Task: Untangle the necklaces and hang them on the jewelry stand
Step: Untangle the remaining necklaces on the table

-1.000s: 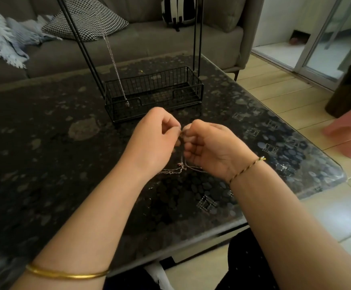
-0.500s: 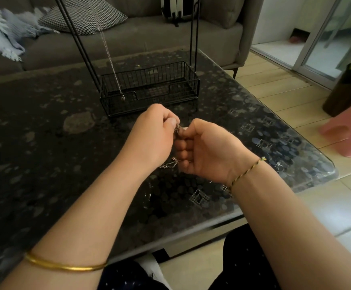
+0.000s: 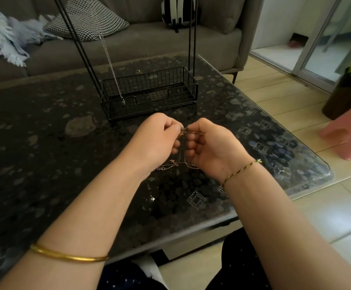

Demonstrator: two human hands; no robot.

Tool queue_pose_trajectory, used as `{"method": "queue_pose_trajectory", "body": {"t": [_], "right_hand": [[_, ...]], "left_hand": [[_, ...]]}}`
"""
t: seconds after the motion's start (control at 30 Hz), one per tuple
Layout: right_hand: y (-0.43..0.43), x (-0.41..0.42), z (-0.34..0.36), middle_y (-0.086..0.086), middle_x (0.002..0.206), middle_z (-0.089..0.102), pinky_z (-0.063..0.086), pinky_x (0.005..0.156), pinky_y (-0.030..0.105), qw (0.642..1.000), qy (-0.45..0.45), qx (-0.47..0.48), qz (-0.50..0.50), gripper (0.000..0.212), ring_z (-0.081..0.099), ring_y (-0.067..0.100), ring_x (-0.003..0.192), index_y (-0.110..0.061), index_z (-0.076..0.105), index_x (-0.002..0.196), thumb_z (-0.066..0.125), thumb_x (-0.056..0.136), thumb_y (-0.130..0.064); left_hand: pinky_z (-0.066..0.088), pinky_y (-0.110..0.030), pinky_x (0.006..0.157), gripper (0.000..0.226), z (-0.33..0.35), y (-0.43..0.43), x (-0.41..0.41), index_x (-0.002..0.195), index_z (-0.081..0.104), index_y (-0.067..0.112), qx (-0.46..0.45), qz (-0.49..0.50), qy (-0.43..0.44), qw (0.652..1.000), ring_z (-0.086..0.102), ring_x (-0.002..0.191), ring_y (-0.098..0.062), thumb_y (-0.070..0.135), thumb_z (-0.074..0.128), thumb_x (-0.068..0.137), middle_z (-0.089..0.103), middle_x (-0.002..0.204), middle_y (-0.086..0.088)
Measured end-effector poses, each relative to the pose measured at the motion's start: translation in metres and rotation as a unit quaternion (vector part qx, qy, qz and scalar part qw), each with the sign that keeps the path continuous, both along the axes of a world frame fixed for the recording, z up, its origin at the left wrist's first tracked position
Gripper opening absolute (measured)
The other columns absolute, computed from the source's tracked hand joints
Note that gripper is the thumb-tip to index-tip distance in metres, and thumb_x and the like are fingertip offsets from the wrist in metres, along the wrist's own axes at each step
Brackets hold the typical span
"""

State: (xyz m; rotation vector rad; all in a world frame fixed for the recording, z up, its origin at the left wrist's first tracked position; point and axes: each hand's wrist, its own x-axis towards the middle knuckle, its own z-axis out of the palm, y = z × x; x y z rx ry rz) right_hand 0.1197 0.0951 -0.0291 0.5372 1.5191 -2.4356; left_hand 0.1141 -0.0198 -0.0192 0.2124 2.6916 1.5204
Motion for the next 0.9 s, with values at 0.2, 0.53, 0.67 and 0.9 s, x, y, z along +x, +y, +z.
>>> {"method": "queue_pose_trajectory", "body": {"t": [0.2, 0.53, 0.67, 0.9], "right_hand": [[-0.005, 0.0, -0.001, 0.0, 0.059, 0.045, 0.04, 0.047, 0.02, 0.997, 0.041, 0.006, -0.06, 0.018, 0.044, 0.009, 0.051, -0.01, 0.049, 0.073, 0.048, 0.089, -0.001], [-0.013, 0.001, -0.007, 0.001, 0.058, 0.046, 0.036, 0.045, 0.023, 0.984, 0.033, 0.17, 0.031, 0.013, 0.039, 0.009, 0.047, -0.005, 0.062, 0.076, 0.055, 0.088, -0.005], [-0.013, 0.0, -0.006, 0.0, 0.056, 0.044, 0.035, 0.045, 0.022, 0.992, 0.025, 0.126, 0.015, 0.018, 0.038, 0.008, 0.046, -0.007, 0.058, 0.071, 0.052, 0.087, -0.002], [-0.007, -0.001, -0.004, 0.002, 0.057, 0.044, 0.035, 0.043, 0.021, 0.999, -0.02, 0.038, -0.006, 0.018, 0.037, 0.009, 0.047, -0.007, 0.052, 0.072, 0.048, 0.088, -0.001]], "left_hand": [[0.047, -0.018, 0.06, 0.028, 0.005, 0.001, 0.006, 0.075, 0.054, 0.025, -0.103, 0.003, 0.045, 0.994, 0.058, 0.066, -0.006, 0.016, 0.045, 0.1, 0.06, 0.074, 0.004], [0.037, -0.035, 0.073, 0.03, 0.003, 0.0, -0.005, 0.072, 0.058, 0.016, 0.11, 0.13, -0.054, 0.984, 0.051, 0.069, -0.014, 0.01, 0.042, 0.097, 0.058, 0.073, -0.001], [0.036, -0.025, 0.053, 0.026, 0.007, -0.001, -0.002, 0.078, 0.055, 0.015, 0.163, 0.134, -0.088, 0.974, 0.044, 0.06, -0.01, 0.005, 0.041, 0.097, 0.053, 0.073, -0.003], [0.046, -0.023, 0.061, 0.026, 0.014, -0.009, 0.0, 0.088, 0.059, 0.018, 0.306, 0.136, -0.167, 0.927, 0.054, 0.068, -0.01, -0.001, 0.043, 0.095, 0.057, 0.073, 0.001]]}}
